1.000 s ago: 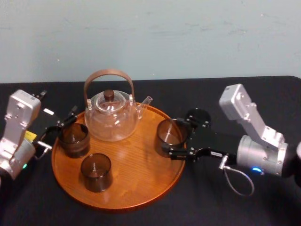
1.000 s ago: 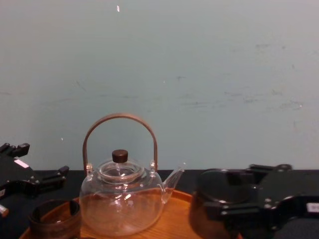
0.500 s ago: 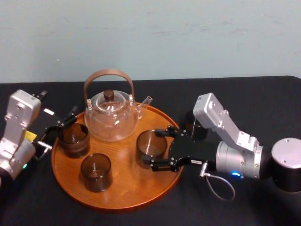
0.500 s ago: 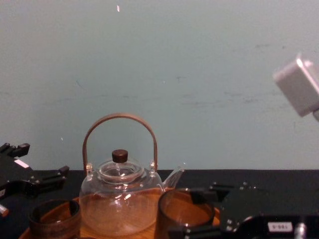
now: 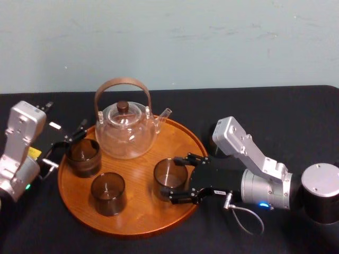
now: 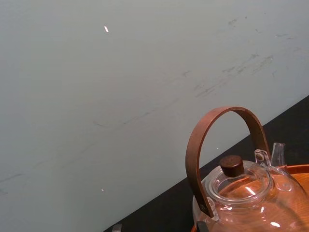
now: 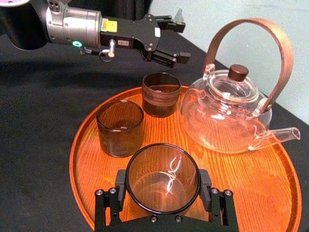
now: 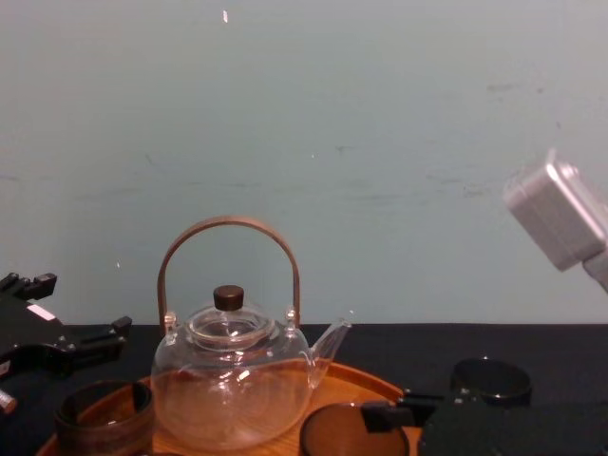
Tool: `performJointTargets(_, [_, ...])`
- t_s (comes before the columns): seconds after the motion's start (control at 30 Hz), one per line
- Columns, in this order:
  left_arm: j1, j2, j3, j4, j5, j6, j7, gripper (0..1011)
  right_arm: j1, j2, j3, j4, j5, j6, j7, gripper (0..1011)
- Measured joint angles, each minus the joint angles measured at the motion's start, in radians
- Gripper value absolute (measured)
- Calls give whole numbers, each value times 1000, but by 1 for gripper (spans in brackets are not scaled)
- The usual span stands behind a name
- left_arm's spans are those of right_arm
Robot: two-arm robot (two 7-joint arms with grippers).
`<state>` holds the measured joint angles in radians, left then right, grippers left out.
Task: Pick up the glass from the table and place it on the tray.
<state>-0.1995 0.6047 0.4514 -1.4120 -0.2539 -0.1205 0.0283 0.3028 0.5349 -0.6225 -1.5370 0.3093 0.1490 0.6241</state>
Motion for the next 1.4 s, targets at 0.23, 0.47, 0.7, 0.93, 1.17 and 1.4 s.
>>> performJointTargets(0.23, [0, 0, 0, 0, 0, 0, 0, 1002, 4, -9, -7, 25, -6, -5, -1, 903])
performJointTargets(0.47, [0, 0, 0, 0, 0, 0, 0, 1001, 7, -17, -13, 39, -7, -9, 3, 904])
performJointTargets(0.7, [0, 0, 0, 0, 0, 0, 0, 1001, 7, -18, -17, 40, -16, -9, 1, 903])
performJointTargets(0.93, [0, 0, 0, 0, 0, 0, 0, 1002, 6, -17, -16, 40, -15, -10, 1, 903])
performJointTargets(1.17, [0, 0, 0, 0, 0, 0, 0, 1001, 6, -17, -15, 39, -14, -10, 1, 990])
performJointTargets(1.4, [0, 0, 0, 0, 0, 0, 0, 1001, 6, -17, -14, 39, -13, -10, 1, 1002])
